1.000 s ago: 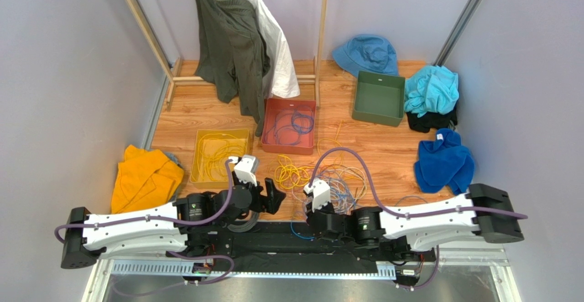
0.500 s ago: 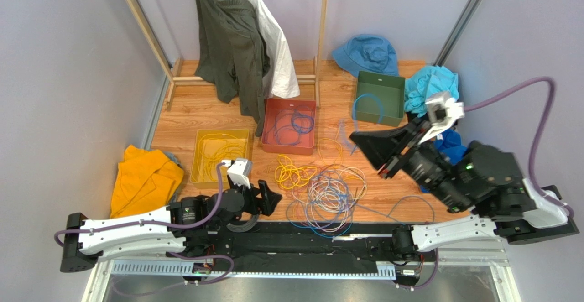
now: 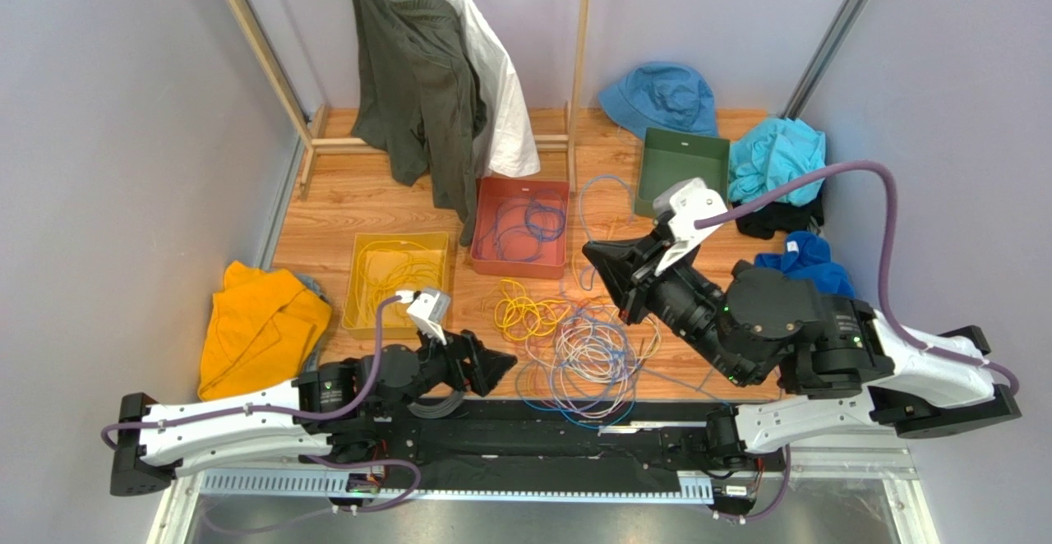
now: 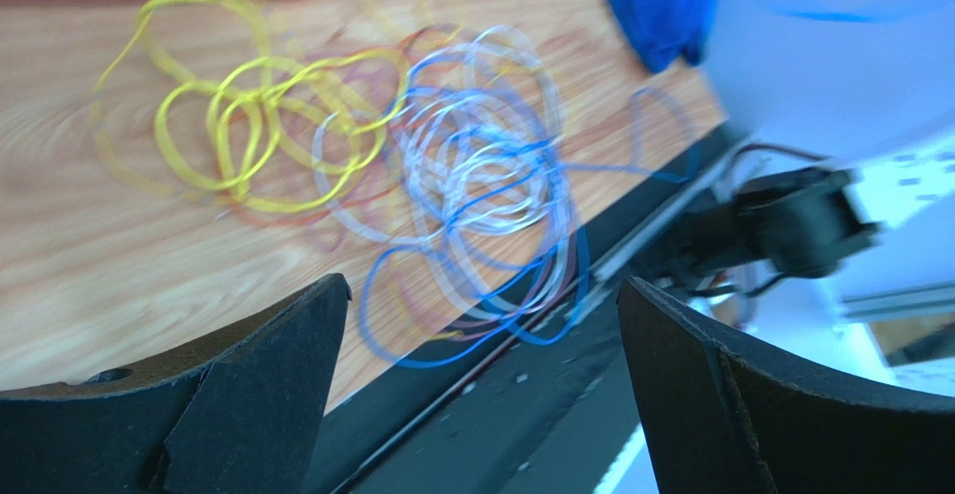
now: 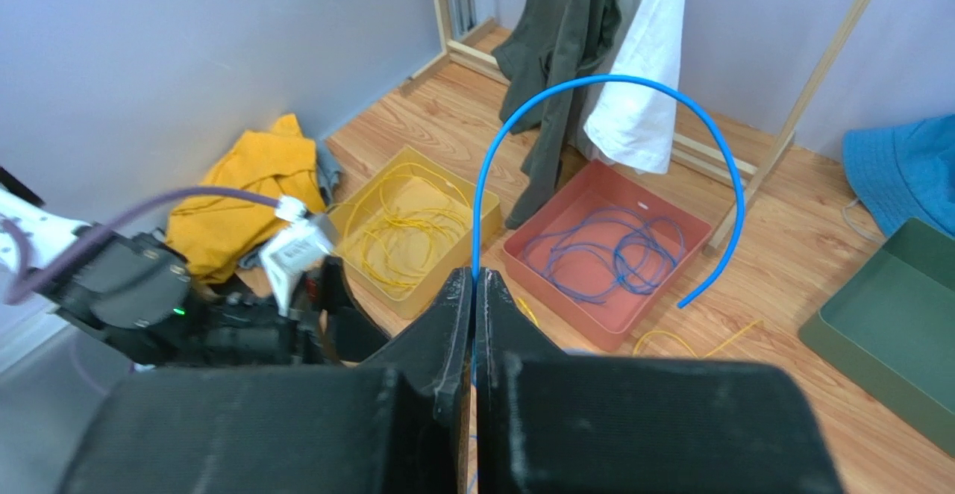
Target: Untangle the cables
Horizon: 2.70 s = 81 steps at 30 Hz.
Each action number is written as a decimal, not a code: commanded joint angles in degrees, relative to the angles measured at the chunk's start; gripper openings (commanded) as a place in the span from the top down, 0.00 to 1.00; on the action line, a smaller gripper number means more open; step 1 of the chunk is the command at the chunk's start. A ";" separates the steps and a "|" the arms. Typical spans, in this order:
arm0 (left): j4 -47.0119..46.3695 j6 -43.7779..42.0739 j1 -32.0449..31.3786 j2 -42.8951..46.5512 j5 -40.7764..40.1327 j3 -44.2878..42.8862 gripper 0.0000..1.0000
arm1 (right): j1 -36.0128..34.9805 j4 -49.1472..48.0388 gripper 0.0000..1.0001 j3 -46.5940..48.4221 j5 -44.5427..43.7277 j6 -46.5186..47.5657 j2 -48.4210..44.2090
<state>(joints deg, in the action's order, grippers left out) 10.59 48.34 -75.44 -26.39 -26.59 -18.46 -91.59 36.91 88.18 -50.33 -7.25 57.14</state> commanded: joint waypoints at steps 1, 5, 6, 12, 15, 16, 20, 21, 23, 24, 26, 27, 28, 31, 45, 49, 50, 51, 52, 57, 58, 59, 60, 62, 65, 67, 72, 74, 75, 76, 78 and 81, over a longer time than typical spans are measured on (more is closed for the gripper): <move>-13.30 -6.49 -0.59 4.67 3.99 1.14 0.01 | 1.15 -0.26 1.00 -2.48 0.58 -0.92 -1.60; -12.88 -7.30 -0.59 6.18 4.62 1.50 0.01 | 7.09 -2.54 1.00 -7.13 6.01 -2.68 -0.64; -11.22 -6.77 -0.59 6.35 4.70 1.67 0.01 | 9.74 -2.63 1.00 -7.67 8.64 -3.56 -0.02; -3.57 0.35 -0.67 9.33 4.35 4.74 0.02 | 28.47 -9.64 1.00 -9.61 26.32 -6.99 6.39; -1.81 3.07 -0.67 13.90 4.79 7.90 0.03 | 33.31 -11.94 1.00 -6.20 31.15 -7.08 11.13; -1.02 4.04 -0.67 16.35 4.71 8.96 0.03 | 35.15 -12.03 1.00 -4.70 32.91 -6.99 14.19; 5.21 4.66 -0.67 21.90 3.74 9.93 0.04 | 39.90 -11.86 1.00 1.46 36.52 -6.12 21.68; 6.19 4.57 -0.67 22.69 3.48 9.85 0.04 | 40.78 -11.94 1.00 2.51 36.96 -5.94 23.17; 8.64 4.31 -0.67 24.63 2.77 9.41 0.04 | 43.24 -11.86 1.00 5.32 38.37 -5.76 27.22; 9.27 4.14 -0.67 25.50 2.51 9.32 0.04 | 43.95 -11.94 1.00 6.03 39.24 -5.59 28.54; 10.06 3.61 -0.67 25.95 2.42 8.88 0.04 | 45.88 -12.47 1.00 8.14 40.39 -5.67 32.40; 10.15 3.35 -0.67 25.87 2.51 8.70 0.04 | 46.50 -13.17 1.00 8.67 41.26 -5.50 33.72; 10.33 3.00 -0.67 25.95 2.42 8.53 0.04 | 47.29 -13.78 1.00 9.54 41.62 -5.24 36.08; 10.24 2.38 -0.67 25.87 2.51 8.00 0.04 | 48.26 -16.94 1.00 10.08 42.15 -4.27 40.83; 10.50 1.06 -0.67 25.51 2.07 7.91 0.04 | 49.05 -30.66 1.00 3.31 45.23 -6.38 48.86; 10.07 1.32 -0.67 25.43 1.98 8.26 0.04 | 49.05 -28.91 1.00 4.10 44.70 -6.11 48.50; 9.89 1.23 -0.67 25.43 2.07 8.35 0.04 | 48.97 -27.60 1.00 4.02 44.44 -6.03 48.67; 9.89 1.41 -0.67 25.51 2.07 8.44 0.04 | 49.05 -27.15 1.00 3.67 43.74 -5.94 49.02; 9.89 1.50 -0.67 25.43 2.07 8.53 0.04 | 49.14 -26.89 1.00 2.27 43.39 -6.03 49.11; 10.06 2.20 -0.67 25.43 1.72 9.31 0.04 | 49.05 -28.82 0.96 -5.82 41.80 -6.38 49.20; 10.06 2.29 -0.67 25.43 1.80 9.40 0.04 | 49.14 -28.73 0.92 -6.61 41.97 -6.03 49.55; 9.89 2.38 -0.67 25.34 1.72 9.41 0.04 | 49.14 -27.60 0.86 -6.79 42.15 -5.94 50.08; 9.80 2.46 -0.67 25.34 1.72 9.49 0.04 | 49.05 -26.72 0.76 -6.53 41.63 -5.94 51.04; 9.63 2.46 -0.67 24.99 1.63 9.49 0.04 | 48.97 -24.88 0.69 -6.18 40.23 -6.46 51.40; 9.19 2.20 -0.67 24.37 1.89 9.32 0.04 | 48.88 -24.87 0.58 -6.79 38.38 -6.82 49.56; 8.84 2.20 -0.67 24.02 1.89 9.23 0.04 | 48.88 -24.60 0.54 -7.76 37.32 -6.90 46.84; 7.43 2.20 -0.67 22.53 2.24 9.23 0.04 | 48.79 -20.74 0.52 -13.54 33.46 -8.31 38.32; 6.73 2.03 -0.67 21.30 2.33 9.40 0.04 | 48.70 -20.99 0.52 -17.06 33.71 -7.96 33.76; 5.59 1.94 -0.67 20.86 2.33 9.41 0.04 | 48.70 -21.95 0.52 -18.64 34.15 -7.18 32.34; 4.89 1.85 -0.67 20.16 2.33 9.41 0.04 | 48.70 -23.10 0.52 -20.92 34.68 -6.99 31.37; 2.78 1.41 -0.67 17.96 2.42 9.41 0.04 | 48.61 -22.41 0.52 -20.77 33.72 -7.43 30.04; 1.89 1.32 -0.67 14.62 2.60 7.92 0.04 | 48.61 -18.89 0.58 -18.92 31.61 -9.10 28.64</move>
<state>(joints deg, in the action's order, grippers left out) 16.91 50.48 -75.79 -8.19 -24.45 -8.82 -42.68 16.27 68.07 -15.55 -14.39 87.68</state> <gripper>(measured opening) 0.963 0.467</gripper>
